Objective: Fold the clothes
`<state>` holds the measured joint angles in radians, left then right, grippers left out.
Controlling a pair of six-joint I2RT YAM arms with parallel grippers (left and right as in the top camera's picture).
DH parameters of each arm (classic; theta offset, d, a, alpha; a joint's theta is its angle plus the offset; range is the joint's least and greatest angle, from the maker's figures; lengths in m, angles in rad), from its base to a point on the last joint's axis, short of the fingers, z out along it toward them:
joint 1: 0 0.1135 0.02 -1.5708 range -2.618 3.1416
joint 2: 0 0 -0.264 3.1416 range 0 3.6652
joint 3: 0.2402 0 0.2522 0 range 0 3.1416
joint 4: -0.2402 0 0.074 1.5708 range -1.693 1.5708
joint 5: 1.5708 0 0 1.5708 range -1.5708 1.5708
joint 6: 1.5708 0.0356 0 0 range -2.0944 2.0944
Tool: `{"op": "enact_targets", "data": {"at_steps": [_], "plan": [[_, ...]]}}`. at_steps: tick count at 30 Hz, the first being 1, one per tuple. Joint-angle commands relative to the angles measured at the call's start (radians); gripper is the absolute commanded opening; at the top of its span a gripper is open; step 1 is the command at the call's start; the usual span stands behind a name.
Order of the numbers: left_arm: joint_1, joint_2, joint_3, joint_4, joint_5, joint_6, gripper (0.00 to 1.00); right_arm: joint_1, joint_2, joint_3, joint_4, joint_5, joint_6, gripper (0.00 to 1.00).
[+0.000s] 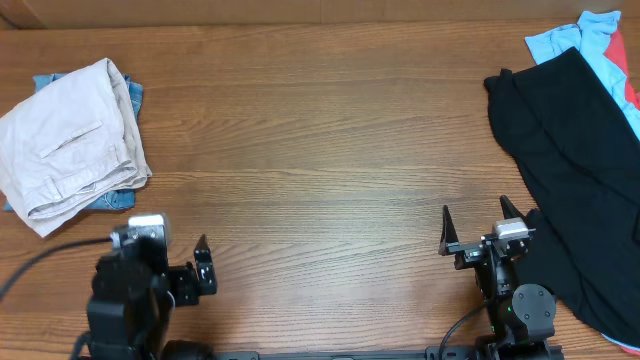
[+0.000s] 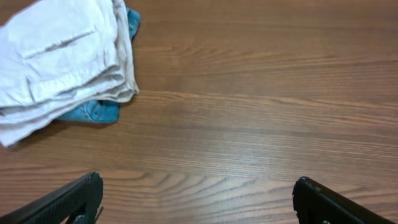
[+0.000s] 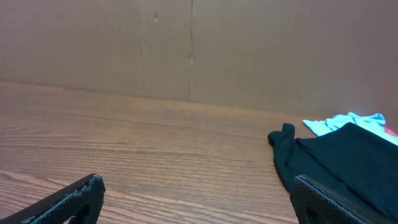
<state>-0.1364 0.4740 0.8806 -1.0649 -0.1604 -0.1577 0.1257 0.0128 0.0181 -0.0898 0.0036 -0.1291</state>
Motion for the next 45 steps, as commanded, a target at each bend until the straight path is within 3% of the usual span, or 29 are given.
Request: {"op": "enact_targets", "data": {"at_steps": [1,8,15,20,23,30,45], "plan": [[0.019,-0.113,-0.135,0.074,0.021,-0.003,1.0,-0.003,-0.01,-0.01,0.006,-0.005,-0.002,1.0],[0.024,-0.334,-0.417,0.341,0.051,0.004,1.0,-0.003,-0.01,-0.01,0.006,-0.005,-0.002,1.0],[0.037,-0.472,-0.667,0.717,0.061,0.033,1.0,-0.003,-0.01,-0.01,0.006,-0.005,-0.002,1.0],[0.063,-0.471,-0.822,1.073,0.084,0.146,1.0,-0.003,-0.01,-0.01,0.006,-0.005,-0.002,1.0],[0.072,-0.471,-0.879,1.163,0.119,0.21,1.0,-0.003,-0.01,-0.01,0.006,-0.005,-0.002,1.0],[0.087,-0.47,-0.876,0.986,0.14,0.221,1.0,-0.003,-0.01,-0.01,0.006,-0.005,-0.002,1.0],[0.087,-0.468,-0.876,0.99,0.139,0.222,1.0,-0.003,-0.01,-0.01,0.006,-0.005,-0.002,1.0]]}}
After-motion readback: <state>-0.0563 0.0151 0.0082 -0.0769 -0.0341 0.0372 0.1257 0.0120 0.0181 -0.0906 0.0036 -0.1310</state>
